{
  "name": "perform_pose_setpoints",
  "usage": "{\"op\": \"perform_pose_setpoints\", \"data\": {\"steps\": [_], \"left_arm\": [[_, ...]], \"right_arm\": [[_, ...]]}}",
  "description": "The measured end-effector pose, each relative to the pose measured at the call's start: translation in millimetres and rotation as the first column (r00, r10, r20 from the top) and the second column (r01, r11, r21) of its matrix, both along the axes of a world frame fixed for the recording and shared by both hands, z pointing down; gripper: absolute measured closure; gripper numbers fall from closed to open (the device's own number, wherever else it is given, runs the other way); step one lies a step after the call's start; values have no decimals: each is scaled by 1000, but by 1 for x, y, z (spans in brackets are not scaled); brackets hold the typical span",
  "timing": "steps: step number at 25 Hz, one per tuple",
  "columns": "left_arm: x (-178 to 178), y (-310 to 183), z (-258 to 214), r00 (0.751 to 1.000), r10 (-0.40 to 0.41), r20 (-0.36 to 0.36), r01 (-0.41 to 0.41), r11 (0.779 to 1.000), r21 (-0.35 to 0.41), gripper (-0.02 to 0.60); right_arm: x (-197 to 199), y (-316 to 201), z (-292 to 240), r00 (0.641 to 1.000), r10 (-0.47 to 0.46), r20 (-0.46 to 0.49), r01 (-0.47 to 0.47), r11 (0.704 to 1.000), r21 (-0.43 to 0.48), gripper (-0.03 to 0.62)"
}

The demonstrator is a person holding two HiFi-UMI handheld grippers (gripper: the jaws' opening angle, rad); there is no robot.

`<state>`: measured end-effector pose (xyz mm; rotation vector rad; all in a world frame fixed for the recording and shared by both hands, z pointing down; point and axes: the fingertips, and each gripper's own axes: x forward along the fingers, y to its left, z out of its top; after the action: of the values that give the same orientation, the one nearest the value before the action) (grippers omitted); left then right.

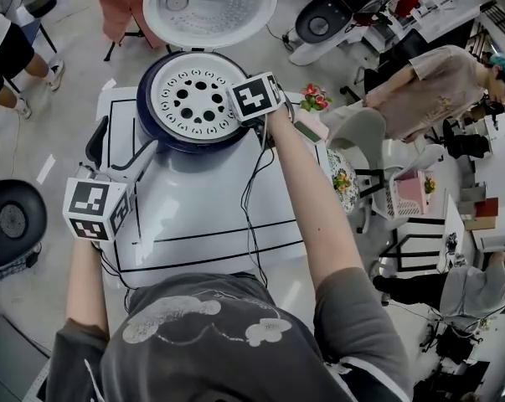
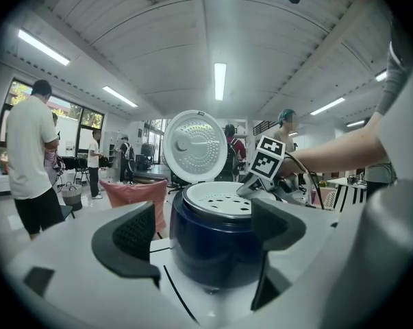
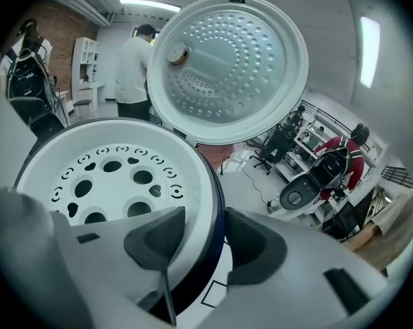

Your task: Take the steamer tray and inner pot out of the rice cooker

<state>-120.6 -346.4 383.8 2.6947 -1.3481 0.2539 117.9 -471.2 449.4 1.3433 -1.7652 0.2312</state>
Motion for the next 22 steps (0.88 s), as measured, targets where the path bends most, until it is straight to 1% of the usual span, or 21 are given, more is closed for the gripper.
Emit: {"op": "perform_pose_setpoints", "data": {"steps": [4,6,7,8,10,12,15,16,22], "left_arm": [[2,2,1,1000,3,0,-3,1000,-6,149],[1,2,0,1000,5,2,-5,1000,-6,149],[0,1,0,1000,5,2,-5,1000,-6,149],[0,1,0,1000,4,1,-4,1000,-6,149],[0,2,1,1000,1,-2,-1,1000,-7,149],[2,4,2,1000,1,-6,-1,1000,-7,149],[3,7,0,1000,9,-5,-9,1000,-4,149],[4,7,-1,1000,12,-4,-12,1000,-3,149],[7,9,-6,1000,18,-8,-18,1000,0,149]], "right_arm": [[2,2,-2,1000,1,4,-1,1000,-9,402],[0,-1,-12,1000,-4,18,4,1000,12,419],[-2,-3,-18,1000,-13,23,12,999,30,434],[-4,-3,-24,999,-15,29,14,999,42,470],[-2,1,-31,999,15,53,-17,999,37,488],[0,3,-39,993,47,108,-52,998,47,502],[2,2,-57,970,85,226,-107,991,86,543],[2,1,-65,965,88,246,-116,988,101,551],[2,4,-87,969,63,237,-110,976,188,553]]}}
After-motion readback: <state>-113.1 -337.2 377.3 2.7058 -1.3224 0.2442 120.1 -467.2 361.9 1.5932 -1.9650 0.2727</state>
